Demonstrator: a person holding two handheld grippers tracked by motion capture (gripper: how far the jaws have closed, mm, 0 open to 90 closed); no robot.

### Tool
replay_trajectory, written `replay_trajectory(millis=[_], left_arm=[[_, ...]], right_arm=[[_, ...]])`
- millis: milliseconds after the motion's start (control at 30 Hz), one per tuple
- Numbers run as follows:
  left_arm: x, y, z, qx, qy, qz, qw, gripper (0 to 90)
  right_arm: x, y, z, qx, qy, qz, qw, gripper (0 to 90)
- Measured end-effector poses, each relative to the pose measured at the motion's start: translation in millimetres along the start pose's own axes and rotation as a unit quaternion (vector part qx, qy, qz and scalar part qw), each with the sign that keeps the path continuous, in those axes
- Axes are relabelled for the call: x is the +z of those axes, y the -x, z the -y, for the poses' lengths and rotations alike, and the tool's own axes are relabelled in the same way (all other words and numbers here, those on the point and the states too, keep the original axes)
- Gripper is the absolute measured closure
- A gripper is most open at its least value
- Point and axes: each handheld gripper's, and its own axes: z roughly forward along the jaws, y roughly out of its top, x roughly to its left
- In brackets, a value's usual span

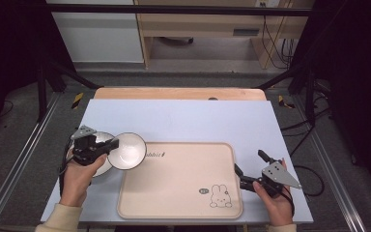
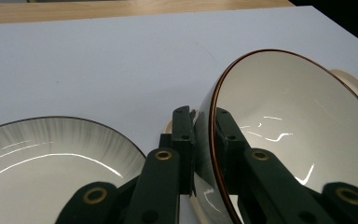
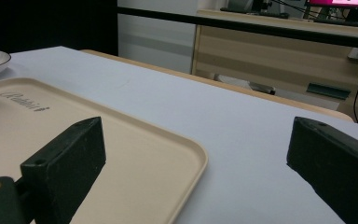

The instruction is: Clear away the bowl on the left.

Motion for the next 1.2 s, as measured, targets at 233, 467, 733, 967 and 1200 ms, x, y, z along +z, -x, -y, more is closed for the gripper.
replay_trajectory(millis=[233,467,733,967,1200], left_arm=[[5.3,5.1,1.8,0.006,-0.010,0.007,0.9999,80.9],[10.1,12.5,2.5,0.014,-0.015,0.016,0.9997,80.9],[15.3,20.6,3.1,0.020,-0.020,0.032,0.9991,80.9],[23.4,27.8,3.6,0.009,-0.028,0.056,0.9980,80.8],[38.1,40.2,-0.2,0.000,-0.037,0.074,0.9966,81.0]], right_arm=[[-0.1,0.2,0.0,0.000,0.000,0.000,1.0000,4.6],[-1.0,0.2,-0.9,0.001,0.008,-0.004,1.0000,4.6],[-3.1,1.0,-1.6,-0.011,0.025,-0.007,0.9996,4.8],[-6.4,3.6,-1.3,-0.009,0.030,-0.003,0.9995,5.0],[-9.8,5.7,-2.3,0.003,0.041,0.008,0.9991,5.9]])
